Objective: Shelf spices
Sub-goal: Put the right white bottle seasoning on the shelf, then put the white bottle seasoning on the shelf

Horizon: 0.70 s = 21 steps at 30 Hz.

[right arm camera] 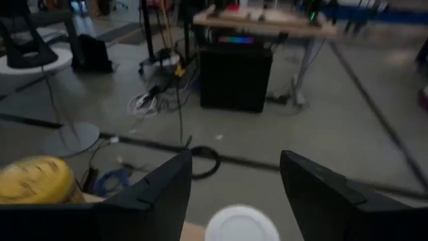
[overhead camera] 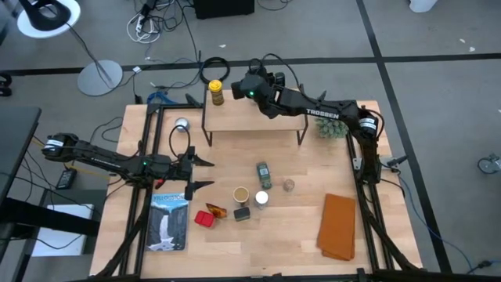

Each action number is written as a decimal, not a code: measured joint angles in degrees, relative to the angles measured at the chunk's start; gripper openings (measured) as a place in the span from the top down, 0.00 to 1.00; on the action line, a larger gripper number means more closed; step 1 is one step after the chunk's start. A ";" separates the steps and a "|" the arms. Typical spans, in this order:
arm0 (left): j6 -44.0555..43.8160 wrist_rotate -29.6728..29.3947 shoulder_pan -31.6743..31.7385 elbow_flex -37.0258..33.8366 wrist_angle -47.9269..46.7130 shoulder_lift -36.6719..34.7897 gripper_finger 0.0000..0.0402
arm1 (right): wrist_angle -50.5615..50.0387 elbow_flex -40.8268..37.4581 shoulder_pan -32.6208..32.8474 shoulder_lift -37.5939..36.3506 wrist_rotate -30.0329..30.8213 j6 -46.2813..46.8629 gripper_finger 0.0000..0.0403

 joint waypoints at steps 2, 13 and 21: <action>0.00 0.01 -0.01 0.00 0.00 0.00 0.22 | -1.57 2.07 1.36 0.00 2.19 -2.20 0.44; 0.00 -0.01 0.01 0.00 0.00 0.00 0.22 | -30.62 14.30 12.05 0.00 6.23 -3.55 0.44; 0.00 0.01 -0.01 0.00 0.00 0.00 0.22 | -54.29 14.54 22.48 0.00 -0.17 12.16 0.44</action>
